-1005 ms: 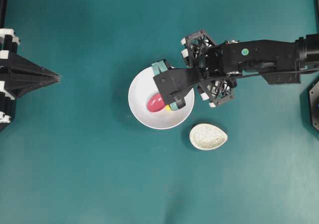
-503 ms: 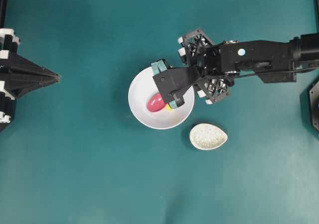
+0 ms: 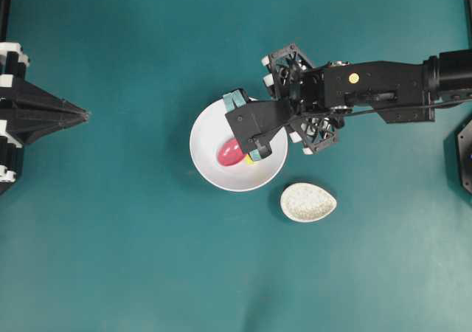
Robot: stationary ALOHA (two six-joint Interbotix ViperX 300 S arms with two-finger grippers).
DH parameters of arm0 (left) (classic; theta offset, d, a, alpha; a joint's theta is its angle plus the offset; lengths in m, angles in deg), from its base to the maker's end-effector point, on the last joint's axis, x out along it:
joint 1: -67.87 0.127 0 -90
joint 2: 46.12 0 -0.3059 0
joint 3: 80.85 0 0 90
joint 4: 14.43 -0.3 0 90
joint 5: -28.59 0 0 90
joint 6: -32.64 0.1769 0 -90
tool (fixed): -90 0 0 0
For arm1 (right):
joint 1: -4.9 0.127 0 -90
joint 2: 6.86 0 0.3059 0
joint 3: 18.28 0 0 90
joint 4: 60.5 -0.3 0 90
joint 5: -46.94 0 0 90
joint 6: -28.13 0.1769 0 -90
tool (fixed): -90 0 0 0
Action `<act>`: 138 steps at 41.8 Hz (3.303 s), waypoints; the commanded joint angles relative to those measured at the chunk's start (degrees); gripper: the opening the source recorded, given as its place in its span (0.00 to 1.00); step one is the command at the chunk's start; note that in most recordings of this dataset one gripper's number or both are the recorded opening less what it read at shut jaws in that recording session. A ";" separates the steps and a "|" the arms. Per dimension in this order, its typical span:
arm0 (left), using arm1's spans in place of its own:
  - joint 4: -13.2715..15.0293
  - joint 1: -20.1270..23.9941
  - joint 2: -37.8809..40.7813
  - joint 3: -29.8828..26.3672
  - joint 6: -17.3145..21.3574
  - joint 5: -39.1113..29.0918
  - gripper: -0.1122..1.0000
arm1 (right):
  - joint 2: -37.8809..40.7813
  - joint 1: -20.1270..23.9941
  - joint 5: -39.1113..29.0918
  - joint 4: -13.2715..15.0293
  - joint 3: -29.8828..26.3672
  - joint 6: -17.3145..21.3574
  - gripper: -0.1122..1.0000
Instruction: Scoop the yellow hexagonal prism block from the bowl with a spoon using the right arm.
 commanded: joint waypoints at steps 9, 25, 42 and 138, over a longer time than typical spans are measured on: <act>-0.18 0.09 0.35 -1.49 0.09 0.26 0.10 | -1.05 0.18 -0.09 -0.18 -0.35 0.18 0.36; -0.18 0.00 0.35 -1.49 0.09 -0.18 0.10 | -4.92 0.35 -1.49 -0.18 -0.88 0.53 0.31; -0.18 0.00 0.35 -1.49 0.09 -0.18 0.10 | -8.44 1.58 -3.69 -0.18 -0.88 0.70 0.28; -0.18 0.00 0.97 -1.32 0.00 -0.88 0.10 | -35.42 18.63 3.96 -6.68 25.05 45.09 0.20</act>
